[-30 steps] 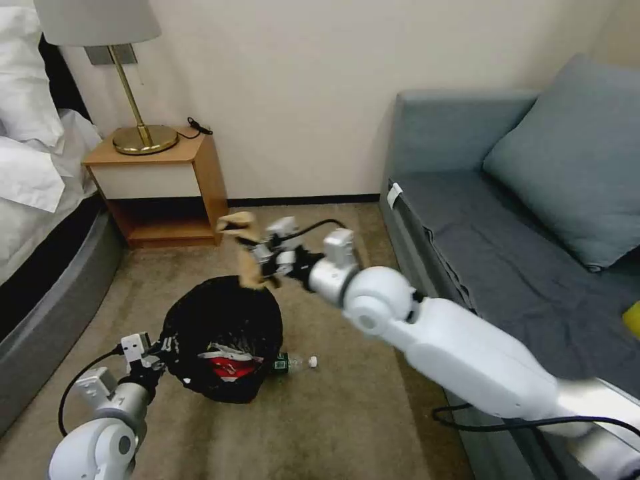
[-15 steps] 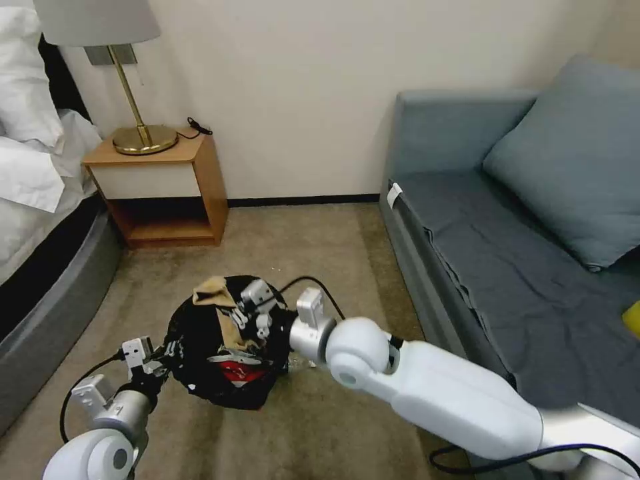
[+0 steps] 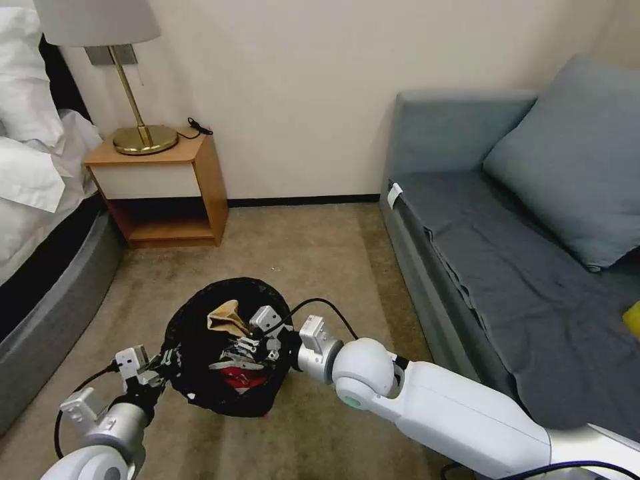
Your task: Pick up the trash bin, then pick up the garbage on the floor and place it into the trash bin.
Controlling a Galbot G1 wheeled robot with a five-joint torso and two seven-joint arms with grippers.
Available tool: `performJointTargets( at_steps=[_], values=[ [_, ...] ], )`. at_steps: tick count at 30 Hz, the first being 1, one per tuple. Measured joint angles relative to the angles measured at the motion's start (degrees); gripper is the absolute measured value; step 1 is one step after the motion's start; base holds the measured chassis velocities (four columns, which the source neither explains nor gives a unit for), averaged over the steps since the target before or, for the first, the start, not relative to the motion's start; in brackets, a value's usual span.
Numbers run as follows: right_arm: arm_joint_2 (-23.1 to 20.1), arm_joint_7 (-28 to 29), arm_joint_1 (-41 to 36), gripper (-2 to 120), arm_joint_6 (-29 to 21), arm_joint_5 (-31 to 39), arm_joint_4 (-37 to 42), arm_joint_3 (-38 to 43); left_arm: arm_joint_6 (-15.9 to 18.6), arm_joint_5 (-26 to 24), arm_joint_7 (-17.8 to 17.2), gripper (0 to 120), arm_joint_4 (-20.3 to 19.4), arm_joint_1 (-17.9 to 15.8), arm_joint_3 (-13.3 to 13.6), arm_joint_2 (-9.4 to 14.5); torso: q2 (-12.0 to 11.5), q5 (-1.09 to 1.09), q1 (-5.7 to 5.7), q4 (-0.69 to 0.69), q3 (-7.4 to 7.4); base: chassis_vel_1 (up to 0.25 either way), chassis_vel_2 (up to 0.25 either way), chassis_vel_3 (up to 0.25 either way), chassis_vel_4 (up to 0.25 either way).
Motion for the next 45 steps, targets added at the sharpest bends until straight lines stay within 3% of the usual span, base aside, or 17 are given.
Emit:
performJointTargets(
  at_steps=[13,25,30,36,45],
  values=[
    [1.54,-0.63,2.46,98,-2.36,-2.04,-0.42,-1.9,-0.38,-1.6,-1.33,4,0.64,-0.89,-0.64,-0.15,0.0,0.0,0.0,0.0,0.0,0.0,0.0,0.0,0.0],
    [1.8,-2.14,3.03,100,-1.21,-5.27,-0.65,-1.48,-1.02,-2.85,-1.76,4,1.75,-1.21,-1.35,0.3,0.0,0.0,0.0,0.0,0.0,0.0,0.0,0.0,0.0],
    [2.51,0.37,2.92,100,-0.41,-5.42,-1.11,0.88,-2.61,-2.69,-4.37,4,1.94,-1.49,-1.61,0.62,0.0,0.0,0.0,0.0,0.0,0.0,0.0,0.0,0.0],
    [2.99,4.07,0.92,100,-1.76,-6.85,-3.13,4.42,-4.01,0.6,-6.41,4,2.1,-2.05,-3.69,1.49,0.0,0.01,0.0,0.0,0.0,0.0,0.0,0.0,0.0],
    [2.71,3.67,-1.59,100,-2.68,-10.12,-11.15,6.55,-4.36,2.52,-5.07,4,4.22,-2.53,-6.58,2.43,0.0,0.0,0.0,0.0,0.0,0.0,0.0,0.0,0.0]
  ],
)
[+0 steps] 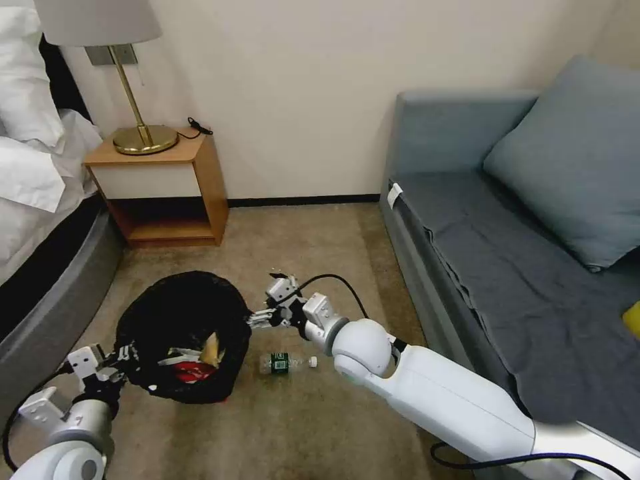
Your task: Pick up the trash bin, then pick up the garbage on the floor and place it into the trash bin.
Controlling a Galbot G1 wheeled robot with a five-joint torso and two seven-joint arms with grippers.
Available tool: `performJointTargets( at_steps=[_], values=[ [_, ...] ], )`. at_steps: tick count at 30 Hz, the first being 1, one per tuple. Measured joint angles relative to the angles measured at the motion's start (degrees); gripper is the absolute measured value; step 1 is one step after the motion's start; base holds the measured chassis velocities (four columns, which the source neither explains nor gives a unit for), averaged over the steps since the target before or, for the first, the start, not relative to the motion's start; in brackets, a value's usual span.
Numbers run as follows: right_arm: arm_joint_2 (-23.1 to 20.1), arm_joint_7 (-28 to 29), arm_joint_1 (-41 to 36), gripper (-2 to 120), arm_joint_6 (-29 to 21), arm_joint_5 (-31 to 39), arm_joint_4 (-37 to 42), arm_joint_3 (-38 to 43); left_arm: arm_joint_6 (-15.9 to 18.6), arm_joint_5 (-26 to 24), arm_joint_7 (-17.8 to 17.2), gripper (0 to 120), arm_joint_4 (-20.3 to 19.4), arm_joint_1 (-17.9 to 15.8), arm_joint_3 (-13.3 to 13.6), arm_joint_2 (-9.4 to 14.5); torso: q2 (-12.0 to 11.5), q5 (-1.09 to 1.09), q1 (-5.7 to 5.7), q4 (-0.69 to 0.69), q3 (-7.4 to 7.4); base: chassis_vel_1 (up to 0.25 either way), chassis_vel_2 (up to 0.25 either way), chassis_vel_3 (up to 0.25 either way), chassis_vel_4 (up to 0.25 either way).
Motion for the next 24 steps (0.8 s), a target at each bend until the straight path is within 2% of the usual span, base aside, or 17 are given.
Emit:
performJointTargets(
  at_steps=[2,3,4,6,8,10,14,15,19,21,23,24],
  values=[
    [-0.07,-0.83,0.0,100,-0.43,-0.51,-1.68,-0.33,-0.14,0.41,0.29,4,0.23,0.07,-0.3,0.0,0.0,0.0,0.0,0.0,0.0,0.0,0.0,0.0,0.0],
    [0.38,-6.49,0.67,100,-1.72,-2.68,-7.88,-1.99,-0.81,2.0,1.42,4,1.05,0.45,-1.41,-0.03,0.0,0.0,0.0,0.0,0.0,0.0,0.0,0.0,0.0],
    [0.48,-9.7,1.23,100,-2.41,-3.31,-9.5,-2.77,-0.91,2.08,1.76,4,1.1,0.6,-1.88,-0.03,-0.01,0.0,0.0,0.0,0.0,0.0,0.0,0.0,0.0],
    [0.51,-11.38,1.56,100,-2.6,-3.74,-10.17,-3.16,-0.96,2.12,1.95,4,1.14,0.65,-2.14,-0.02,0.0,0.0,0.0,0.0,0.0,0.0,0.0,0.0,0.0],
    [1.06,-20.56,4.27,100,-3.04,-6.42,-14.04,-5.87,-1.16,2.15,2.65,4,1.48,0.77,-3.31,0.27,0.0,-0.01,0.0,-0.01,0.0,0.0,0.0,0.0,0.0],
    [1.45,-22.31,4.96,100,-2.96,-7.05,-15.01,-6.56,-1.19,2.12,2.75,4,1.55,0.77,-3.62,0.36,0.0,-0.02,0.0,-0.01,0.0,0.0,0.0,0.0,0.0],
    [5.95,-35.17,10.31,100,-1.29,-13.01,-23.67,-10.64,-1.44,1.21,3.65,4,2.0,0.95,-5.79,0.7,0.0,-0.01,0.0,0.02,0.0,0.0,0.0,0.0,0.0],
    [5.95,-35.17,10.31,100,-1.29,-13.01,-23.67,-10.64,-1.44,1.21,3.65,4,2.0,0.95,-5.79,0.7,0.0,-0.01,0.0,0.02,0.0,0.0,0.0,0.0,0.0],
    [10.42,-39.77,14.85,100,0.92,-14.19,-34.07,-13.93,-1.72,0.99,4.51,4,2.29,1.15,-6.9,0.48,0.0,-0.01,0.0,0.0,0.0,0.0,0.0,0.0,0.0],
    [11.24,-40.2,15.5,100,1.24,-14.27,-36.0,-14.37,-1.77,0.94,4.66,4,2.31,1.18,-7.07,0.46,-0.01,-0.01,0.0,0.01,0.01,0.0,0.0,0.0,0.0],
    [14.3,-41.61,17.6,100,3.3,-15.82,-44.13,-15.8,-2.01,0.89,5.02,4,2.34,1.34,-7.65,0.45,0.0,-0.01,0.0,0.01,0.0,0.0,0.0,0.0,0.0],
    [14.3,-41.61,17.6,100,3.3,-15.82,-44.13,-15.8,-2.01,0.89,5.02,4,2.34,1.34,-7.65,0.45,0.0,-0.01,0.0,0.01,0.0,0.0,0.0,0.0,0.0]
  ],
)
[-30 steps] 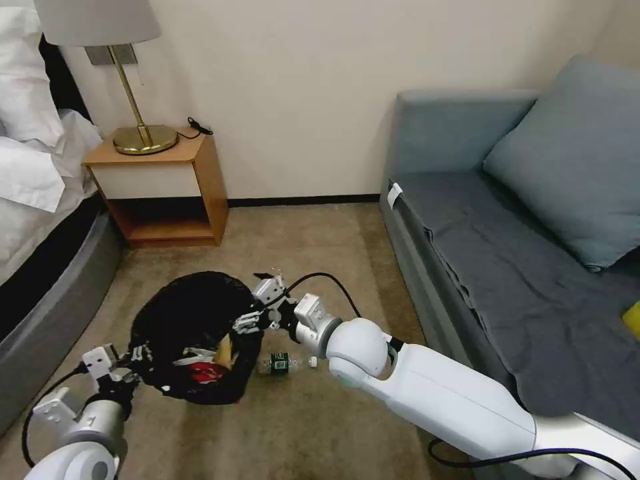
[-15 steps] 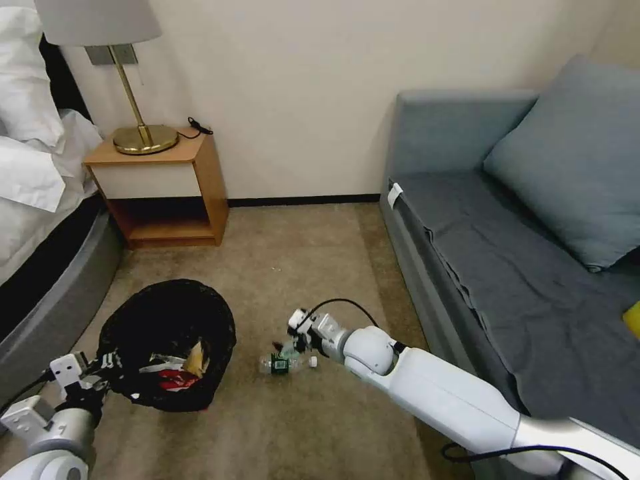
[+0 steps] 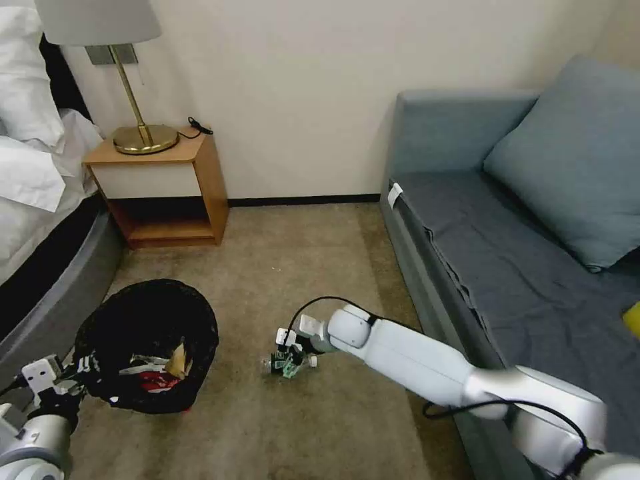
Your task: Pick up the trash bin, then pick up the garbage on the floor and place it into the trash bin.
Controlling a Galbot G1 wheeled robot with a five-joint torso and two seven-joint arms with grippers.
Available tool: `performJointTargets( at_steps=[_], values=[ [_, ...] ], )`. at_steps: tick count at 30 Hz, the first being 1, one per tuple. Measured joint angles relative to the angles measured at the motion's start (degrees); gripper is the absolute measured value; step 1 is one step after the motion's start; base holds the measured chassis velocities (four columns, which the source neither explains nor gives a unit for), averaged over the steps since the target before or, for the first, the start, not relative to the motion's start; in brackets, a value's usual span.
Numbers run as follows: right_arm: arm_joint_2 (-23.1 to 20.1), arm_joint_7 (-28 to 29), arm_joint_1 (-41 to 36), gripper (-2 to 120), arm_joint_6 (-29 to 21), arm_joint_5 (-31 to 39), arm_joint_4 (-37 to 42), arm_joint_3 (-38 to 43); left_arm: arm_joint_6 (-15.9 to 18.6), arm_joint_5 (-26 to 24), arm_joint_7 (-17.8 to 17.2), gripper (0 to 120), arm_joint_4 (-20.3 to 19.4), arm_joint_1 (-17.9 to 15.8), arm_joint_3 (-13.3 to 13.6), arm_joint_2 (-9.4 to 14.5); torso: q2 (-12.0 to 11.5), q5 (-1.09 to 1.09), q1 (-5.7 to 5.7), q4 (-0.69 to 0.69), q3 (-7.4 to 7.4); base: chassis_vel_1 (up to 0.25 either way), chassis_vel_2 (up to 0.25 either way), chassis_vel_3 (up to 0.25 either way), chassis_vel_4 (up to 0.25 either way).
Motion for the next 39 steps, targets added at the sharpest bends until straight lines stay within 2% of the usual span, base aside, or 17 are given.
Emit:
performJointTargets(
  at_steps=[4,8,14,22,25,27,28,31,32,38,39],
  values=[
    [5.42,-2.75,1.2,100,4.31,-3.98,-13.45,-0.19,-0.14,-0.08,0.45,4,-0.44,0.14,-0.27,0.06,0.0,0.0,0.0,-0.02,0.0,0.0,0.0,0.0,0.0],
    [8.52,-3.71,1.01,100,6.69,-5.74,-19.03,0.11,-0.14,-0.12,0.47,4,-0.83,0.0,-0.14,0.07,0.0,0.0,0.0,-0.01,0.0,0.0,0.0,0.0,0.0],
    [11.6,-3.35,-0.29,100,7.79,-7.19,-22.56,1.32,-0.1,-0.17,0.49,4,-0.46,-0.48,-0.25,0.25,0.0,0.0,0.0,0.0,0.0,0.0,0.0,0.0,0.0],
    [13.28,-1.54,-2.14,100,8.95,-9.32,-25.49,3.83,-0.06,-0.13,0.61,4,0.0,-0.58,-0.3,-0.01,0.0,0.01,0.0,-0.01,0.0,0.0,0.0,0.0,0.0],
    [13.68,-1.48,-2.42,93,9.78,-10.06,-26.45,4.88,-0.05,-0.11,0.65,4,0.1,-0.59,-0.3,-0.08,0.0,0.01,0.0,0.0,0.0,0.0,0.0,0.0,0.0],
    [13.79,-1.56,-2.64,84,10.21,-10.61,-26.8,5.22,-0.05,-0.11,0.68,4,0.12,-0.61,-0.3,-0.14,0.0,0.01,0.0,-0.01,0.0,0.0,0.0,0.0,0.0],
    [13.79,-1.56,-2.64,84,10.21,-10.61,-26.8,5.22,-0.05,-0.11,0.68,4,0.12,-0.61,-0.3,-0.14,0.0,0.01,0.0,-0.01,0.0,0.0,0.0,0.0,0.0],
    [13.78,-1.57,-2.92,68,10.81,-11.25,-27.64,5.99,-0.05,-0.09,0.73,4,0.15,-0.58,-0.31,-0.26,0.0,0.01,0.0,-0.01,0.0,0.0,0.0,0.0,0.0],
    [13.78,-1.57,-2.92,68,10.81,-11.25,-27.64,5.99,-0.05,-0.09,0.73,4,0.15,-0.58,-0.31,-0.26,0.0,0.01,0.0,-0.01,0.0,0.0,0.0,0.0,0.0],
    [13.69,-1.55,-3.14,43,11.7,-11.62,-28.34,7.02,-0.06,-0.04,0.78,4,0.23,-0.54,-0.4,-0.42,0.0,0.01,0.0,-0.01,0.0,0.0,0.0,0.0,0.0],
    [13.69,-1.55,-3.14,43,11.7,-11.62,-28.34,7.02,-0.06,-0.04,0.78,4,0.23,-0.54,-0.4,-0.42,0.0,0.01,0.0,-0.01,0.0,0.0,0.0,0.0,0.0]
  ],
)
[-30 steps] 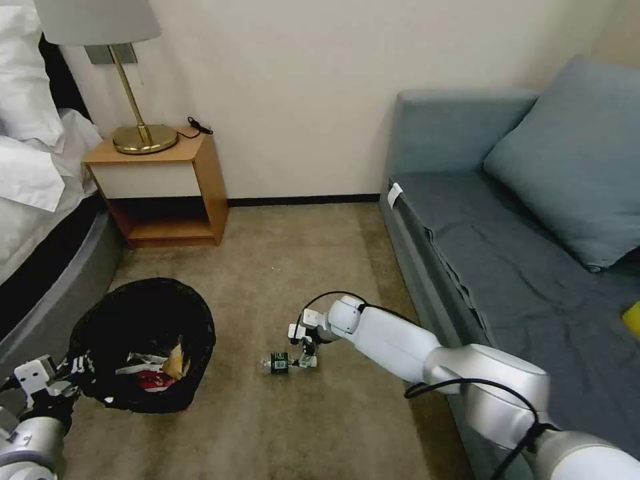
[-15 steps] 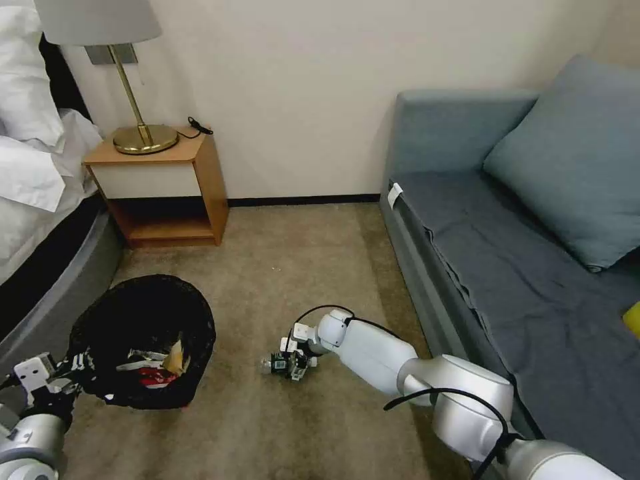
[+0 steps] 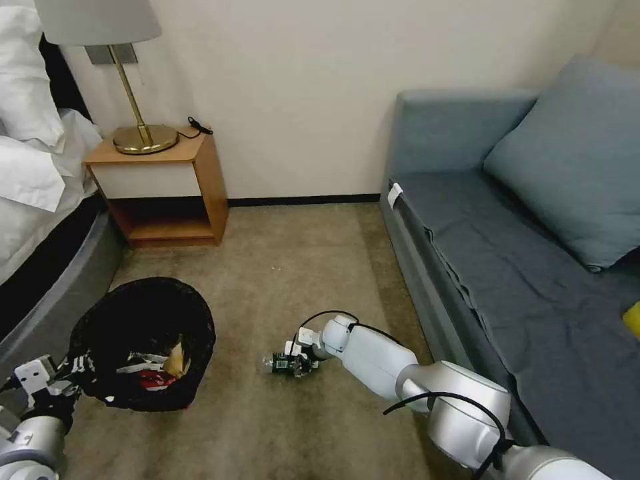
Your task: Pick up the trash bin, then pick up the garbage on the floor and place it into the trash bin.
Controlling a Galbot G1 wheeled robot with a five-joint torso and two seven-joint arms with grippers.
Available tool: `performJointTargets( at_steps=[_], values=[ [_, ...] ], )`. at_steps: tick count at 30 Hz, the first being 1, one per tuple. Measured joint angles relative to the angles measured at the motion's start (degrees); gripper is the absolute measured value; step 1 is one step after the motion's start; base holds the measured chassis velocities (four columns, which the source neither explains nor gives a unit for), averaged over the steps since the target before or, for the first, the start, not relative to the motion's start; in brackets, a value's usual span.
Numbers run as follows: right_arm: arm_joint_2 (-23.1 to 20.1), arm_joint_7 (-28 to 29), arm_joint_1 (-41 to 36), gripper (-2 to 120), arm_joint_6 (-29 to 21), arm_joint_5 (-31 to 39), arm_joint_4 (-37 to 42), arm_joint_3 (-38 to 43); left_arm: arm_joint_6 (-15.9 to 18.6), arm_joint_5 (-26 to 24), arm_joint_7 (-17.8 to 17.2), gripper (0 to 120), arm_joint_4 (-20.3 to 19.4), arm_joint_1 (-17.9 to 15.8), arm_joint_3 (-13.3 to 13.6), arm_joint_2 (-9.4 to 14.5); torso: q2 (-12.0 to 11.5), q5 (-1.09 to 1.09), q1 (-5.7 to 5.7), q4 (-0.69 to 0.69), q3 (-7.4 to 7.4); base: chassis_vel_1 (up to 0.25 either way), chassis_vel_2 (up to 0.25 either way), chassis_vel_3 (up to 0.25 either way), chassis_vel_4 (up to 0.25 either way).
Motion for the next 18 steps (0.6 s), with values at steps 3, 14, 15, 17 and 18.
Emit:
performJointTargets(
  at_steps=[3,14,15,17,18],
  values=[
    [-0.03,0.05,-0.01,34,0.2,0.04,0.03,0.38,-0.02,0.18,0.01,4,0.05,-0.04,0.25,-0.21,0.0,0.0,0.0,0.0,0.0,0.0,0.0,0.0,0.0],
    [-5.1,1.52,1.1,22,-1.21,3.17,6.0,2.64,0.01,-1.38,-0.04,4,0.6,-0.36,0.52,0.04,0.0,0.01,0.0,-0.01,0.0,0.0,0.0,0.0,0.0],
    [-5.1,1.52,1.1,22,-1.21,3.17,6.0,2.64,0.01,-1.38,-0.04,4,0.6,-0.36,0.52,0.04,0.0,0.01,0.0,-0.01,0.0,0.0,0.0,0.0,0.0],
    [-7.3,2.48,2.19,22,-1.58,4.65,7.72,4.0,0.14,-2.07,-0.11,4,1.07,-0.44,0.54,0.33,0.0,0.01,0.0,0.01,0.0,0.0,0.0,0.0,0.0],
    [-8.38,3.53,2.58,22,-1.76,5.83,8.6,4.34,0.17,-2.41,-0.11,4,1.27,-0.48,0.63,0.44,0.0,0.01,0.0,0.01,0.0,0.0,0.0,0.0,0.0]
  ],
)
